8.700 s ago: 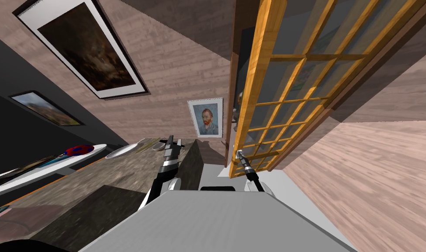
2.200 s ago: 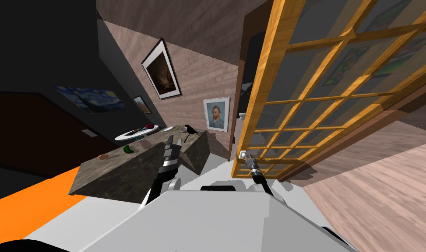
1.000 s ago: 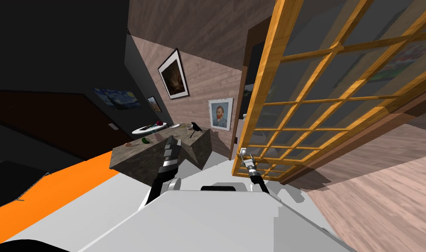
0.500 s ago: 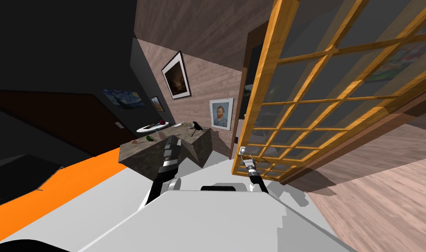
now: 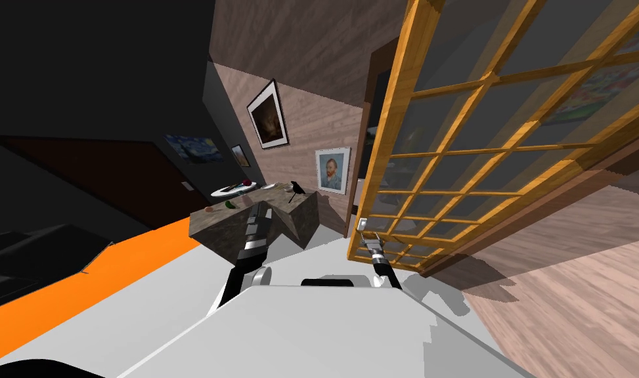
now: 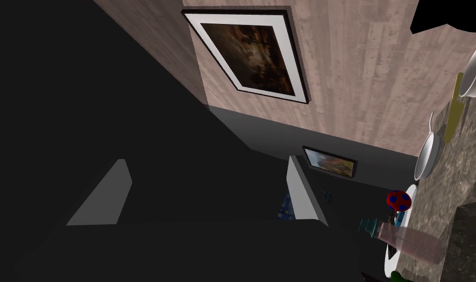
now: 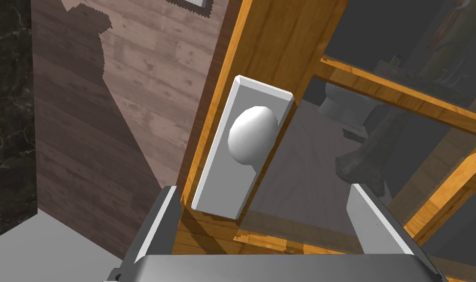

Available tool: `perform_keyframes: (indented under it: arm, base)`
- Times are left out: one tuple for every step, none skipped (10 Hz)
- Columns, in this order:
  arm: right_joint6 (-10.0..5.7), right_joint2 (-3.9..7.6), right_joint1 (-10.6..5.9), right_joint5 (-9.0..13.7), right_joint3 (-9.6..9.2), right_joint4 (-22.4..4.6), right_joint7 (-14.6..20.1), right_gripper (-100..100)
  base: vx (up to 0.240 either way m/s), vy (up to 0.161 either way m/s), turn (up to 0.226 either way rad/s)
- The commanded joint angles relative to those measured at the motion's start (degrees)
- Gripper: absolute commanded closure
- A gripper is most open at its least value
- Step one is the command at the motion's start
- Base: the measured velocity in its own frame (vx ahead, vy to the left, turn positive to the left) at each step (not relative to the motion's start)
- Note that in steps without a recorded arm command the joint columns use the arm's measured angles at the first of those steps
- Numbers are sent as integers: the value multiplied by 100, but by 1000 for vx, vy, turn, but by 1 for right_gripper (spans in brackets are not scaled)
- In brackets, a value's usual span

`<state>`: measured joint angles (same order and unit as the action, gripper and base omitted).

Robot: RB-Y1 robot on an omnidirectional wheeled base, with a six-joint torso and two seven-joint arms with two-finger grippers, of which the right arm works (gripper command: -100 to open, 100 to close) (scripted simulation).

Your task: Pull the door open

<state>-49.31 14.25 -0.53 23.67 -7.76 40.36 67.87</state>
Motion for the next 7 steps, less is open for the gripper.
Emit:
perform_keyframes:
  arm:
    - [14, -5, 21, 90, -45, 48, 286, -100]
    - [22, -9, 36, 164, -83, 81, 433, -100]
    - [22, -9, 36, 164, -83, 81, 515, -100]
    - [30, -13, 49, 234, -118, 113, 725, -100]
    - [37, -16, 62, 297, -151, 141, 879, -100]
    - [37, -16, 62, 297, -151, 141, 942, -100]
    - [44, -19, 74, 358, -181, 168, 1136, -100]
  base:
    - [-49, -12, 44]
    - [-79, -13, 74]
    - [-58, -19, 27]
    - [-50, -22, 43]
    - [-69, -25, 72]
    - [-46, -20, 15]
    - [-35, -16, 25]
